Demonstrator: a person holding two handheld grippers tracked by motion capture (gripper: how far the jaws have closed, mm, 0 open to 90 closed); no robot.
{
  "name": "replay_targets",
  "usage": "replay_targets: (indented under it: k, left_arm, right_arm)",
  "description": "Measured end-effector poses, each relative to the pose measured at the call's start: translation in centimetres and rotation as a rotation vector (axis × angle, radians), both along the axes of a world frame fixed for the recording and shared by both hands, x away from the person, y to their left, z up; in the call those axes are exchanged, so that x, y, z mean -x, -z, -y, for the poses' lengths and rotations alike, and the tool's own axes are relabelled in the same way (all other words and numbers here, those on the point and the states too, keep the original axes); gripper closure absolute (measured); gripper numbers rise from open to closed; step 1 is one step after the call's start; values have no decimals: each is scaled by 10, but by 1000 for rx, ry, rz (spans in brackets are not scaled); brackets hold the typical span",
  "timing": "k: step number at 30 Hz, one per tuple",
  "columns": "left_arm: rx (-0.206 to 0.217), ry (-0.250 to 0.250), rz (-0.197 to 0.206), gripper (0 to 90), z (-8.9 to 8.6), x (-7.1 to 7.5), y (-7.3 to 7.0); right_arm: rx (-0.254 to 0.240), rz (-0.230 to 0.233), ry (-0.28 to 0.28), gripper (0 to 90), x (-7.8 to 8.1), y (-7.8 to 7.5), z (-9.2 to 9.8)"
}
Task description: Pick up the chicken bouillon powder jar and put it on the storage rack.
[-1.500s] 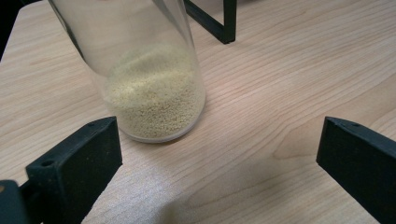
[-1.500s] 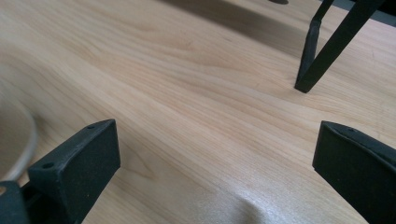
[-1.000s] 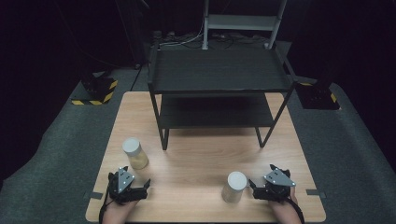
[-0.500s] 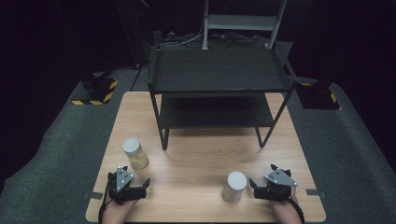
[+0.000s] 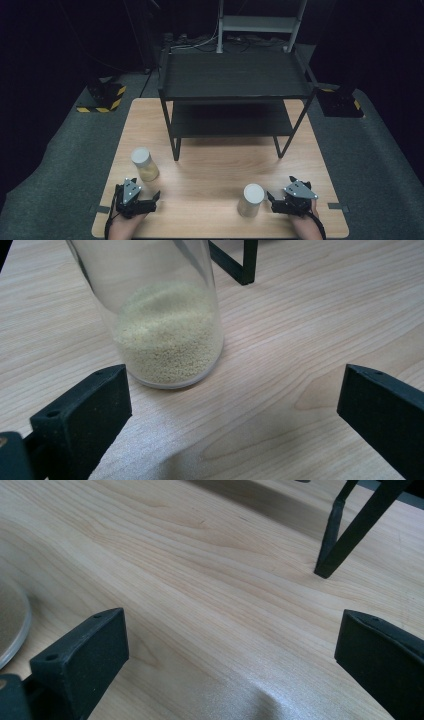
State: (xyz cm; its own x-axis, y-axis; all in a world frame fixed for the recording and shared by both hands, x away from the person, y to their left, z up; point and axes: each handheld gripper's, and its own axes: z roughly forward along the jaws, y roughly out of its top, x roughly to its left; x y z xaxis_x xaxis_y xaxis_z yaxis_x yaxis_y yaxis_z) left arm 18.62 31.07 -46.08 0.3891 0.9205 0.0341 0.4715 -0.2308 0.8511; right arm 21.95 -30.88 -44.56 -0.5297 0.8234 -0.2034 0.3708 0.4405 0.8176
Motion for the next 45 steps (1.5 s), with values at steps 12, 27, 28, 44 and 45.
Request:
replay_targets:
  k: [12, 27, 28, 44, 45]
  left_arm:
    - [51, -16, 56, 8, -10, 11, -5]
    - [93, -32, 155, 4, -15, 27, -12]
    - [95, -35, 162, 4, -15, 28, -12]
    - [146, -63, 205, 4, -13, 18, -20]
    - [157, -64, 202, 4, -15, 17, -20]
  right_arm:
    - [-3, -2, 1, 2, 0, 0, 0]
    - [-2, 3, 6, 2, 1, 0, 0]
    - [-4, 3, 6, 2, 1, 0, 0]
    - [-10, 4, 12, 2, 1, 1, 1]
    - [-10, 4, 12, 2, 1, 1, 1]
